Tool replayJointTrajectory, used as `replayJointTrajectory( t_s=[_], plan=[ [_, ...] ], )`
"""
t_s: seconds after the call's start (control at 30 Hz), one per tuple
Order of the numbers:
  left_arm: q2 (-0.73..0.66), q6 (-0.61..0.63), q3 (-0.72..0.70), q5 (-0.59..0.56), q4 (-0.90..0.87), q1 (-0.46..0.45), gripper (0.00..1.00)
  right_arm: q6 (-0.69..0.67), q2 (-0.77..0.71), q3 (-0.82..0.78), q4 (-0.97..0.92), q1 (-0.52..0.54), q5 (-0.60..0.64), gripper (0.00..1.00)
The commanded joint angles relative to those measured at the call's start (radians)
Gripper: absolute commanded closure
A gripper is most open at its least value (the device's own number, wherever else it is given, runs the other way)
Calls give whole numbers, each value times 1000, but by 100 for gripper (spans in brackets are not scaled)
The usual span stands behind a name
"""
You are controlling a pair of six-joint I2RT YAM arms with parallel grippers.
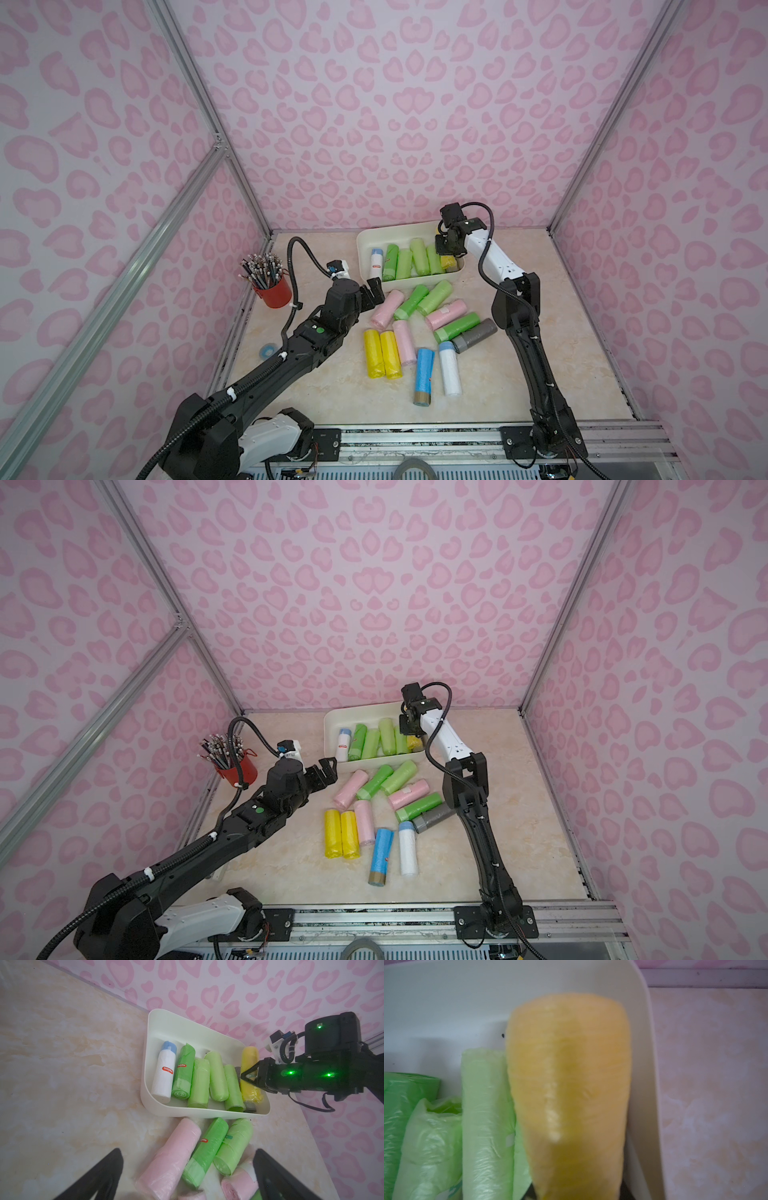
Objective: Put the roll of trash bags into the storage box
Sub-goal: Place the roll of trash bags in the storage box.
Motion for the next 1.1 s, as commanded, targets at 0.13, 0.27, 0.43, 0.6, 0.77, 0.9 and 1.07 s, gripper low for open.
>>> replayJointTrajectory(
  t_s=[0.13,0.27,0.43,0.6,0.77,0.9,1.07],
  plan=[
    [41,22,54,-25,-31,0,0,9,57,8,-18,-2,-34,56],
    [50,23,57,-25,-21,0,0,14,51,7,-22,-2,-67,40],
    [51,20,58,-27,-16,0,0,17,12,-8,-28,-2,-76,35],
    [58,31,70,-40,-20,0,0,36,-62,-67,-29,-2,-46,74],
    [55,32,76,-38,-19,0,0,40,-110,-157,-23,-4,3,83],
    [59,38,76,-45,-20,1,0,48,-87,-152,-21,-2,-13,82],
    [66,40,86,-38,-23,1,0,60,-38,-121,-22,0,-14,82]
  ],
)
